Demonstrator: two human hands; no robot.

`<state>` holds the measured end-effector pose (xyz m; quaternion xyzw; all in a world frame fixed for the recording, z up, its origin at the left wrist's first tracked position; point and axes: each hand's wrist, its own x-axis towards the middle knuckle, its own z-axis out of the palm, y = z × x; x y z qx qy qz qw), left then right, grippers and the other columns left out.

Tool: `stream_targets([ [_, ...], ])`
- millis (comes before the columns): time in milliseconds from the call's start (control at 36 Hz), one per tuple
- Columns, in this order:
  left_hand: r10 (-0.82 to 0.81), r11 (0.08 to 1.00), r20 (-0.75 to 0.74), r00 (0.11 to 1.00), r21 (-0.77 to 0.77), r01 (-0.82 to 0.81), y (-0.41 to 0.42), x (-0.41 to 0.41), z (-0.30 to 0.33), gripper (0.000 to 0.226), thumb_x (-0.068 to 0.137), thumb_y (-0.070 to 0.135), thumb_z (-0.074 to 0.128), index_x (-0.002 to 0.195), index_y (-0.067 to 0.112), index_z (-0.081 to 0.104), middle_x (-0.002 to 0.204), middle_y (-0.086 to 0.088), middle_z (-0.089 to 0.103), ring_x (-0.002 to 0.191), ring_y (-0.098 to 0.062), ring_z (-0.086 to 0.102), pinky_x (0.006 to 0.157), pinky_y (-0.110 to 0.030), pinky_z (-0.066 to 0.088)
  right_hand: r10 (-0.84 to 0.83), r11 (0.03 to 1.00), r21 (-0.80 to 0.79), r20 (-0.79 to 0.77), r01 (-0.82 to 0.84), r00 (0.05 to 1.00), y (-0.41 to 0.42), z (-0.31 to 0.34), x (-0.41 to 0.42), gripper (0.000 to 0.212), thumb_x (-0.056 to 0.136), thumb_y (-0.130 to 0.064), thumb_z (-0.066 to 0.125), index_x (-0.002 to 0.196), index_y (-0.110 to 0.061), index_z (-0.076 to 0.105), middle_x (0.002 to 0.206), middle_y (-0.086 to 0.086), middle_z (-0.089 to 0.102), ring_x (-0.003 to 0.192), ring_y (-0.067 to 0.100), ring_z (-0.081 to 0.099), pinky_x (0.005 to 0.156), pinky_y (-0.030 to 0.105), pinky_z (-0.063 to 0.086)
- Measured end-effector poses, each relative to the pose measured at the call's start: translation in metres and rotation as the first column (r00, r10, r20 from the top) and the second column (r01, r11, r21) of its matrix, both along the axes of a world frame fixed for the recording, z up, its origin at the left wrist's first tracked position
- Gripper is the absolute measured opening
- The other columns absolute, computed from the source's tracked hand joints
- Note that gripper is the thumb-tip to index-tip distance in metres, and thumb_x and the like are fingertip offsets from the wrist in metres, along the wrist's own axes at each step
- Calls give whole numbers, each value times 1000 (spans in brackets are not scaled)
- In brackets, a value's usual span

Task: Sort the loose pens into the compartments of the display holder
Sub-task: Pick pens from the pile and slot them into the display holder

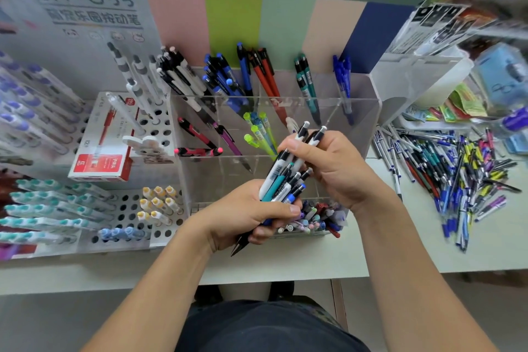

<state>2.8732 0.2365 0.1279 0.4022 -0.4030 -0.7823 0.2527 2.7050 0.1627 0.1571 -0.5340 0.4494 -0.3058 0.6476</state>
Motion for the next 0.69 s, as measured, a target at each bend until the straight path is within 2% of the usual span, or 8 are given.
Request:
stream_targets([
  [56,20,999,45,999,-26,-19,-1,0,0,3,98,10,63,98,8,61,60,-1,50,42,-8,34,40,-19,26,-92,994,-59,5,93,996,-2,-3,-2,19,96,-16,64,81,-10,74,71,3,66,64,15,53,57,24,43],
  [111,47,998,81,996,-48,-43,-1,0,0,4,98,9,63,99,6,61,61,-3,51,41,-9,38,40,-21,27,-114,989,-93,11,115,993,-3,-3,-3,20,96,-22,64,83,-11,74,72,2,65,63,13,51,55,22,41],
  [167,63,996,123,990,-65,-55,-2,1,-1,6,98,10,64,100,6,61,62,-4,51,42,-10,39,41,-22,28,-81,991,-111,-22,79,996,-2,0,-4,26,86,-32,67,89,-8,76,74,5,66,63,14,52,54,22,42],
  [194,63,996,149,987,-79,-52,-2,1,0,7,97,11,65,100,7,61,61,-2,54,44,-11,38,42,-23,29,-62,992,-116,-37,58,997,-2,1,-6,27,86,-31,68,91,-6,77,74,6,66,63,14,53,53,22,42],
  [278,55,992,216,975,-120,-29,-4,-2,0,14,96,12,67,100,10,54,54,6,59,44,-13,37,43,-24,31,6,992,-126,-71,-15,997,-3,4,-14,14,92,-15,69,94,-3,76,73,11,64,62,15,53,53,20,42],
  [417,66,978,319,946,-208,2,-7,-8,-2,22,91,14,74,93,26,55,53,6,49,46,-19,40,43,-27,35,138,984,-93,-155,-154,978,1,12,-23,17,79,-18,80,92,-6,79,67,6,66,62,12,53,55,18,43],
  [528,103,975,298,949,-217,-38,-10,-13,-3,22,91,10,73,102,23,59,53,7,54,47,-16,44,43,-26,36,17,991,-127,-116,-32,993,2,12,-21,5,89,-6,74,90,-5,79,66,11,63,53,13,49,49,19,40],
  [694,72,979,246,967,-202,-21,-6,-9,-6,13,99,7,62,101,18,55,53,15,62,43,3,54,42,-12,34,-296,950,-106,-18,292,955,-6,13,-33,21,96,-3,61,83,-14,74,60,2,60,43,11,47,38,18,33],
])
